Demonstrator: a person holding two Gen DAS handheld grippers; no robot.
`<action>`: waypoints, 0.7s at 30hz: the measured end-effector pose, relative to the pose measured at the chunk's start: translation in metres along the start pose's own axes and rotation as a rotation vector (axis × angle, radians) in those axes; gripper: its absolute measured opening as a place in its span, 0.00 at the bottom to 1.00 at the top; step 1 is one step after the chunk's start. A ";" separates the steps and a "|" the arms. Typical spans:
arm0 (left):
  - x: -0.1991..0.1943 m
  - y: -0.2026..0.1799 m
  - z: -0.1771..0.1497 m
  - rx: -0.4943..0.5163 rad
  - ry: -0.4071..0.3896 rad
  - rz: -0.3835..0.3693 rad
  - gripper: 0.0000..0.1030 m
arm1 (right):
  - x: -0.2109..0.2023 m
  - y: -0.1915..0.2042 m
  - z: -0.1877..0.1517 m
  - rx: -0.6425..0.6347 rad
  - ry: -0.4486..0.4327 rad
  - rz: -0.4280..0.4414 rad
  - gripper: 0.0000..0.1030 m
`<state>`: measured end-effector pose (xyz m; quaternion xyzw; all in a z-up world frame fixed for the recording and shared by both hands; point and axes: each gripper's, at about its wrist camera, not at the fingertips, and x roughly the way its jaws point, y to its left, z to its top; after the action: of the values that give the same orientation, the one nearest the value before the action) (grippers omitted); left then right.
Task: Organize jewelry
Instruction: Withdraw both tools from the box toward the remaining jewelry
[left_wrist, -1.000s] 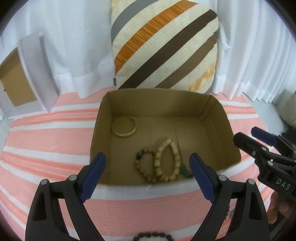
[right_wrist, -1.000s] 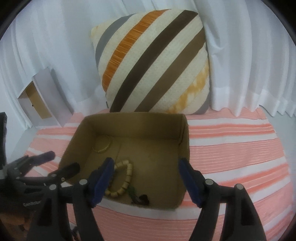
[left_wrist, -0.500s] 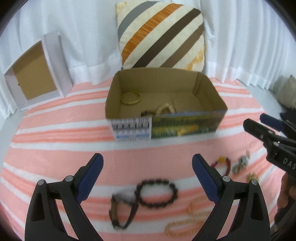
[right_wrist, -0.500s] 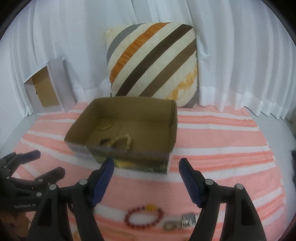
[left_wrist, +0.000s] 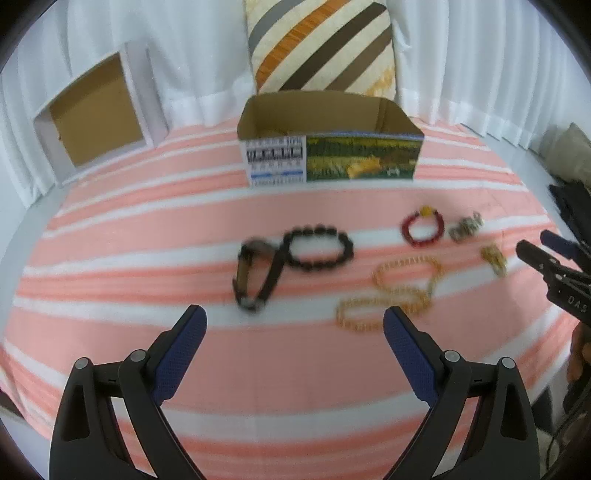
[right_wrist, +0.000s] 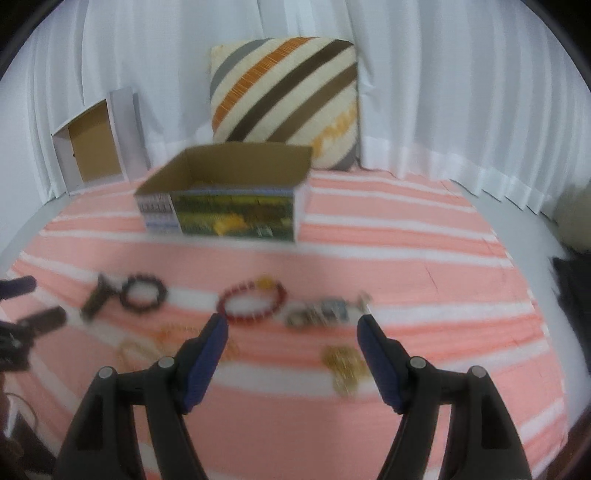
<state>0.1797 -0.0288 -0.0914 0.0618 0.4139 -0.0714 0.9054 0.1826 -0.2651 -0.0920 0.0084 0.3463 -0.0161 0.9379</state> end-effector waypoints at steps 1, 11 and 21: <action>-0.003 0.001 -0.008 -0.005 0.005 -0.005 0.94 | -0.005 -0.003 -0.009 0.005 0.004 -0.007 0.72; -0.003 0.003 -0.053 -0.050 0.043 -0.041 0.94 | -0.035 -0.017 -0.075 0.038 0.019 -0.044 0.72; 0.005 0.015 -0.059 -0.087 0.030 -0.021 0.94 | -0.035 -0.012 -0.089 0.034 0.009 -0.039 0.72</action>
<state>0.1412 -0.0048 -0.1327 0.0190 0.4309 -0.0616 0.9001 0.0979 -0.2735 -0.1376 0.0178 0.3504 -0.0401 0.9356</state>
